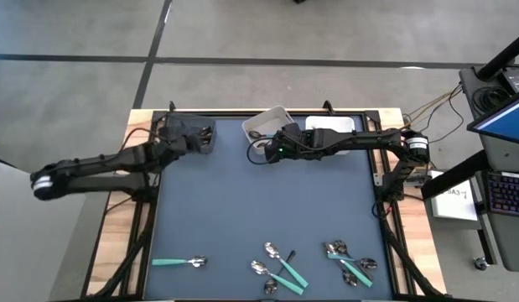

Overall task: Sort silverware by color (type)
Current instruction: Put the black spoon into the black bin, then put the light blue spoon into the white bin

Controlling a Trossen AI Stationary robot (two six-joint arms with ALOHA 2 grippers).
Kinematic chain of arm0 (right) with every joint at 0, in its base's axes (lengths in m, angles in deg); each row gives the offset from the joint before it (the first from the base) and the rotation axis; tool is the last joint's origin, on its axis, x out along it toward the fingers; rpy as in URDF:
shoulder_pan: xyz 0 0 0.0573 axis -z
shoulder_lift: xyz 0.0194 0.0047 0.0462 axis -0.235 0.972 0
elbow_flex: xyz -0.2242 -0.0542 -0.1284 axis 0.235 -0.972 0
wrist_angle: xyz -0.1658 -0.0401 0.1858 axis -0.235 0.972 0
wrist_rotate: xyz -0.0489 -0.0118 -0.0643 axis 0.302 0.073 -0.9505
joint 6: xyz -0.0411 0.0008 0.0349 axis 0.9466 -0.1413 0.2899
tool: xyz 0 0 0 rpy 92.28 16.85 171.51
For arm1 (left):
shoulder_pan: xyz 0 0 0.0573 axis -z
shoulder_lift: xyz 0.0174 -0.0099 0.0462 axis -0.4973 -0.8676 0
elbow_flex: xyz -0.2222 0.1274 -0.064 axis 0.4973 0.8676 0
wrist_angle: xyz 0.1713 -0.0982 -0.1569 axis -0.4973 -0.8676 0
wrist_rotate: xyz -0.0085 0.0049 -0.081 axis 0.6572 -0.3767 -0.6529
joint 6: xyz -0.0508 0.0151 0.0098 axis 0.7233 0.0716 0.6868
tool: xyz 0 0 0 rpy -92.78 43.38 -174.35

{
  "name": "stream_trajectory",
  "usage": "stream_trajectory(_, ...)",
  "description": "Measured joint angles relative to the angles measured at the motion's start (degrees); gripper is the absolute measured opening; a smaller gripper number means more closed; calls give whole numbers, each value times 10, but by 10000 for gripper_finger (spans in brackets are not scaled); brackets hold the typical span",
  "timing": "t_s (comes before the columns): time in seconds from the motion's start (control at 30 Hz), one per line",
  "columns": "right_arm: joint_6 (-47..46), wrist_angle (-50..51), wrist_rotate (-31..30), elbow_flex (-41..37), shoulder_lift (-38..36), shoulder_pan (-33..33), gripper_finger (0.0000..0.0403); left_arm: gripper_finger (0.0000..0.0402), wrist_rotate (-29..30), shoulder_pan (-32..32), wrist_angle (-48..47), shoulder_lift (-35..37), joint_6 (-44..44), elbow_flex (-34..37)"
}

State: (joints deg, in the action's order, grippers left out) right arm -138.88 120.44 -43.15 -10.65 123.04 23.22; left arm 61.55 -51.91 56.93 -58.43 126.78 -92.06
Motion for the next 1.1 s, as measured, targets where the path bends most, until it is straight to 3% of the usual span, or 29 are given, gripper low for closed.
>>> stream_trajectory(0.3,0,0,0,0,0,0,79,47,-10,-88,117,-28,-54,37)
stream_trajectory(0.63,0,0,0,0,0,0,79,58,-51,-95,123,-25,-131,14)
stream_trajectory(0.73,0,0,0,0,0,0,79,58,-118,-95,114,-14,-190,0)
stream_trajectory(0.93,0,0,0,0,0,0,79,58,-352,-85,35,-4,-248,-20)
stream_trajectory(1.1,0,0,0,0,0,0,79,58,-486,-20,16,-1,-248,-5)
